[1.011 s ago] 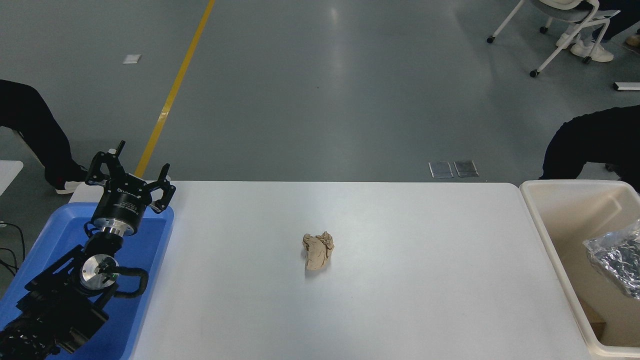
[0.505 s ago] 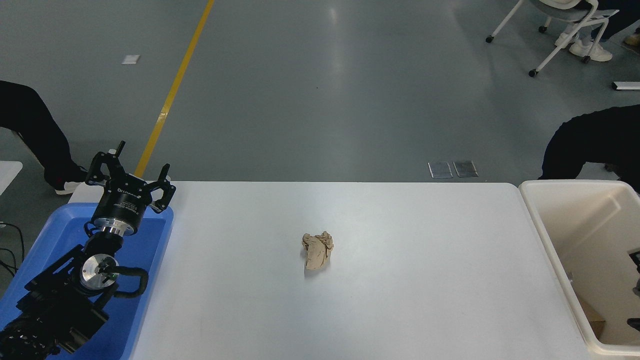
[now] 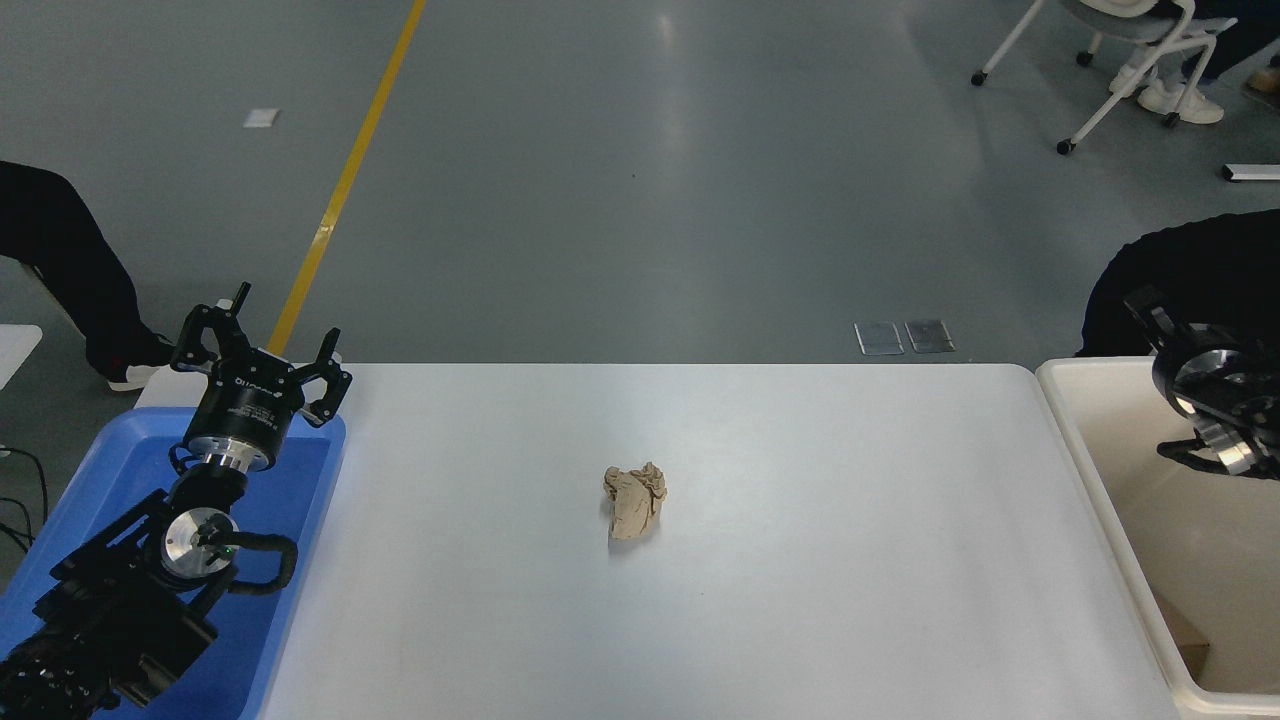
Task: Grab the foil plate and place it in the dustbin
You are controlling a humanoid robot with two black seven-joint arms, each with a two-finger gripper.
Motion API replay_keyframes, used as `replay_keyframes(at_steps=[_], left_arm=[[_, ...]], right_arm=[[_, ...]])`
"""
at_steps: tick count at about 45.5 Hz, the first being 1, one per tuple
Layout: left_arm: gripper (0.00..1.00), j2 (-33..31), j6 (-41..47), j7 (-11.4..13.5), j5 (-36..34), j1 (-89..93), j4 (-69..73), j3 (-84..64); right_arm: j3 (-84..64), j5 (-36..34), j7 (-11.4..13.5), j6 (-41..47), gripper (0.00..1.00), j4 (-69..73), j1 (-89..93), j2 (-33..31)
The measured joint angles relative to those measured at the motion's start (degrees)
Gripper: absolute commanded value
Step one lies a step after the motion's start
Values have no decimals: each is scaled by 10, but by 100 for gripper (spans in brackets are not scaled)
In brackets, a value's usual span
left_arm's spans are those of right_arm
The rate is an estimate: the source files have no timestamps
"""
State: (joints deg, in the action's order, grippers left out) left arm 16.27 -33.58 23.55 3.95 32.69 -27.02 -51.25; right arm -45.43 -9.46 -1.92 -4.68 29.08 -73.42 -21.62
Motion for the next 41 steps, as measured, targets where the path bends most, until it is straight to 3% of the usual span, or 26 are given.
replay_keyframes(at_steps=[7, 20, 41], left_arm=[[99, 0, 0, 0, 0, 0, 0, 0], [99, 0, 0, 0, -1, 0, 0, 0], [99, 0, 1, 0, -1, 0, 0, 0]], right_arm=[[-25, 6, 8, 54, 100, 32, -64, 30], [-55, 19, 52, 139, 100, 154, -189, 51], [-138, 38, 67, 299, 100, 396, -403, 42]])
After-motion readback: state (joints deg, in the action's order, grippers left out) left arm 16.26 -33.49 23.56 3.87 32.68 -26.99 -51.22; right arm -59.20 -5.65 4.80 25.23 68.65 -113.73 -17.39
